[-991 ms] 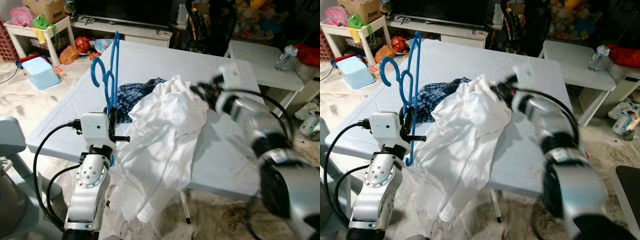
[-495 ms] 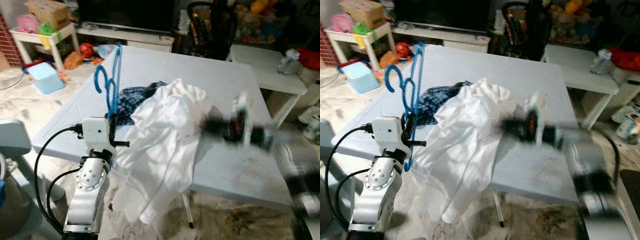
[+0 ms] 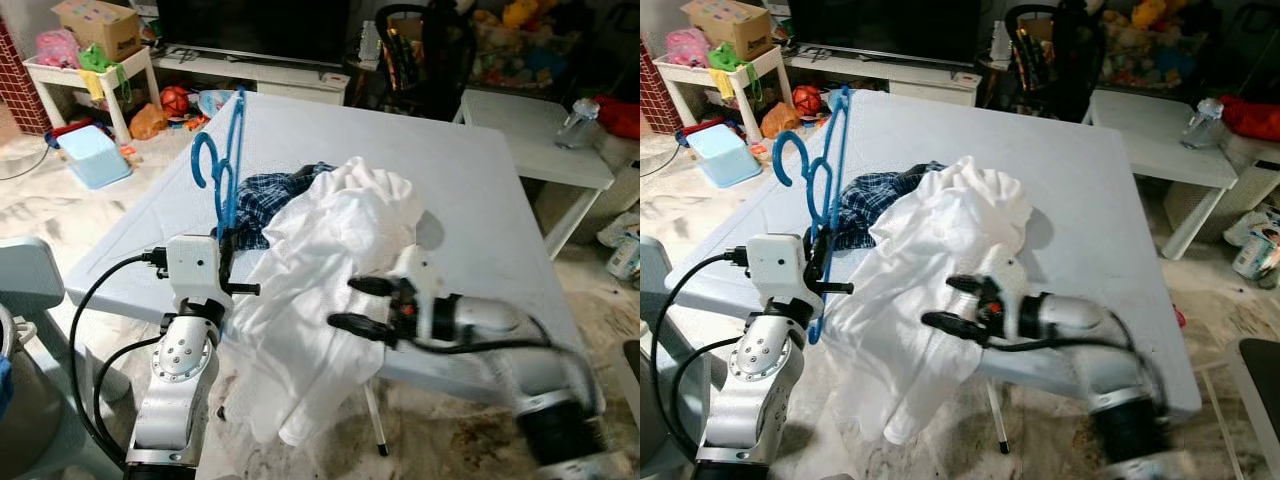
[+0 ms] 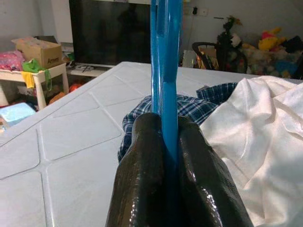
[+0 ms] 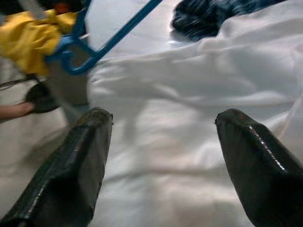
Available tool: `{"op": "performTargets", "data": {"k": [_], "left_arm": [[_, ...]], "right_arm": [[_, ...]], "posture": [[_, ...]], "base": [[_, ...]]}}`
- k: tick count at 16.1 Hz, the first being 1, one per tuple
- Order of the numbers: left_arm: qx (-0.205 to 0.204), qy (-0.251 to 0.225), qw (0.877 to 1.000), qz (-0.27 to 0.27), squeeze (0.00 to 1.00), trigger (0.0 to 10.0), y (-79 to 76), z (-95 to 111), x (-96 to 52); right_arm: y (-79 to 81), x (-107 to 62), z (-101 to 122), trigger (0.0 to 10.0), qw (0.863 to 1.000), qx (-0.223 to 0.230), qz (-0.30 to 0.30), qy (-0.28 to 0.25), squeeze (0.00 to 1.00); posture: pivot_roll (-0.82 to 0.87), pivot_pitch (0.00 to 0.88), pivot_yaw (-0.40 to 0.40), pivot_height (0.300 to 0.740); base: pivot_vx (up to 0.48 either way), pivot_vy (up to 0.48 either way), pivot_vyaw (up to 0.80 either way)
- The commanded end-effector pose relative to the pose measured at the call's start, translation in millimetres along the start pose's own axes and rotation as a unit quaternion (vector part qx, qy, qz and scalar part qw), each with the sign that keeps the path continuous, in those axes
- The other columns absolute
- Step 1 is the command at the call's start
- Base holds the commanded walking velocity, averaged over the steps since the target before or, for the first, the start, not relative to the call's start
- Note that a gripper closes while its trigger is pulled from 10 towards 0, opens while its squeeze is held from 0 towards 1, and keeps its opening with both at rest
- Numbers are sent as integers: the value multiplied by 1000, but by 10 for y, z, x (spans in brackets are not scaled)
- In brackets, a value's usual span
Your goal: Hang hanger
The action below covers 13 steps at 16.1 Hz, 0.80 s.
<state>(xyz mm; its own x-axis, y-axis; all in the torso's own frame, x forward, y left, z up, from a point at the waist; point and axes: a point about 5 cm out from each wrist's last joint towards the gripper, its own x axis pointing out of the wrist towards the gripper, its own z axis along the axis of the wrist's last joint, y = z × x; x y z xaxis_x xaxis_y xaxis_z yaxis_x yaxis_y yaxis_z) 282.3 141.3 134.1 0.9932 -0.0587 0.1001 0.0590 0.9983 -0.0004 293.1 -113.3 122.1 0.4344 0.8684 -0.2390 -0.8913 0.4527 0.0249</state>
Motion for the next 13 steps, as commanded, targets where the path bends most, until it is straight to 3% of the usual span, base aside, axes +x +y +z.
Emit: {"op": "performTargets", "data": {"k": [1,6,7,8,9,13], "left_arm": [[-3,-1,1000,-7,0,10000,-27,14,12],[-5,0,1000,-10,0,10000,-54,9,20],[-5,-1,1000,-10,0,10000,-53,11,21],[-5,-1,1000,-10,0,10000,-55,12,22],[-5,-1,1000,-10,0,10000,-57,13,22],[-6,-1,1000,-8,0,10000,-59,13,19]], "right_arm": [[15,25,83,10000,999,-28,-26,-14,1000],[150,325,25,10000,994,-41,-100,-5,1000],[191,383,-8,10000,994,-39,-104,7,882],[201,398,-21,10000,993,-39,-107,11,882],[204,422,-58,10000,992,-35,-116,26,0],[232,498,-301,10000,984,-42,-146,93,0]], "posture": [[-56,0,-52,740],[-60,0,-51,740],[-60,0,-51,740],[-55,0,-54,740],[-54,0,-55,740],[-51,0,-64,740]], "base": [[0,0,0],[0,0,0],[0,0,0],[0,0,0],[0,0,0],[0,0,0]]}}
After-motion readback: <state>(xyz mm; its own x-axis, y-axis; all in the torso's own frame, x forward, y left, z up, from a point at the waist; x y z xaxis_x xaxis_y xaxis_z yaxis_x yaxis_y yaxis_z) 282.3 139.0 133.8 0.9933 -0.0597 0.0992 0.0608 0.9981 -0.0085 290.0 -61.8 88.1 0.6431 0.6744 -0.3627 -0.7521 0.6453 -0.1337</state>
